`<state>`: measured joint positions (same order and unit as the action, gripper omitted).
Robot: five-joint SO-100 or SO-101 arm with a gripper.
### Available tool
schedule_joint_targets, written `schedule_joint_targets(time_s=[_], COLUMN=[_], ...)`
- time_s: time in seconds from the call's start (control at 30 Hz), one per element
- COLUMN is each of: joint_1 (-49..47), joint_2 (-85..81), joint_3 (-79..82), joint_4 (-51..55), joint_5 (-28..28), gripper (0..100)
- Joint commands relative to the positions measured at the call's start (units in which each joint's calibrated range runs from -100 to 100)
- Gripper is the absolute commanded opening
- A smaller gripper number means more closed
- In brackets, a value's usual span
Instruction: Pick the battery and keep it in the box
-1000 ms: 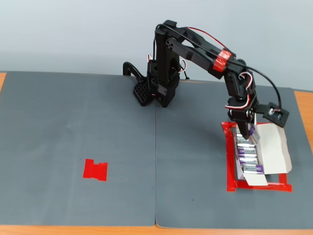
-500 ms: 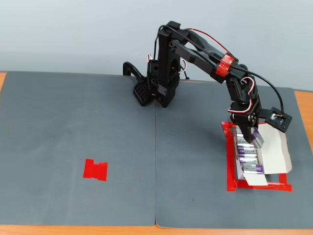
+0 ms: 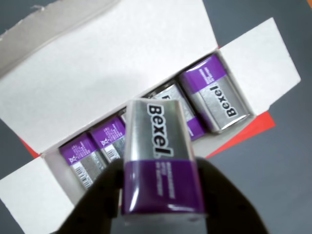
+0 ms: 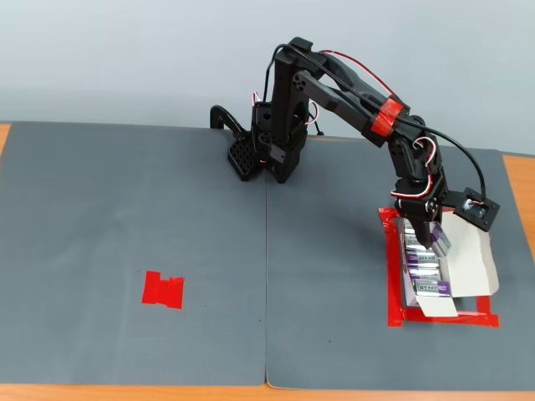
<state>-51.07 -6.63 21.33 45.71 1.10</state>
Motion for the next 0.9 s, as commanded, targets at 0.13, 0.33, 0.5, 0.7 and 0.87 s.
schedule_joint_targets(time_s=[0.13, 0.33, 0.5, 0.7, 0.87], joint_1=[-0.1, 0.0, 0.3, 0.5, 2.2], joint_2=[-0.3, -0.6, -1.9, -7.7, -13.0], joint_3=[-2.1, -2.2, -2.2, -1.7, -1.4], joint_4=[-0.7, -0.2, 0.2, 1.9, 4.2], joint_5=[-0.1, -0.1, 0.0, 0.0, 0.1], gripper=[29, 29, 29, 25, 8])
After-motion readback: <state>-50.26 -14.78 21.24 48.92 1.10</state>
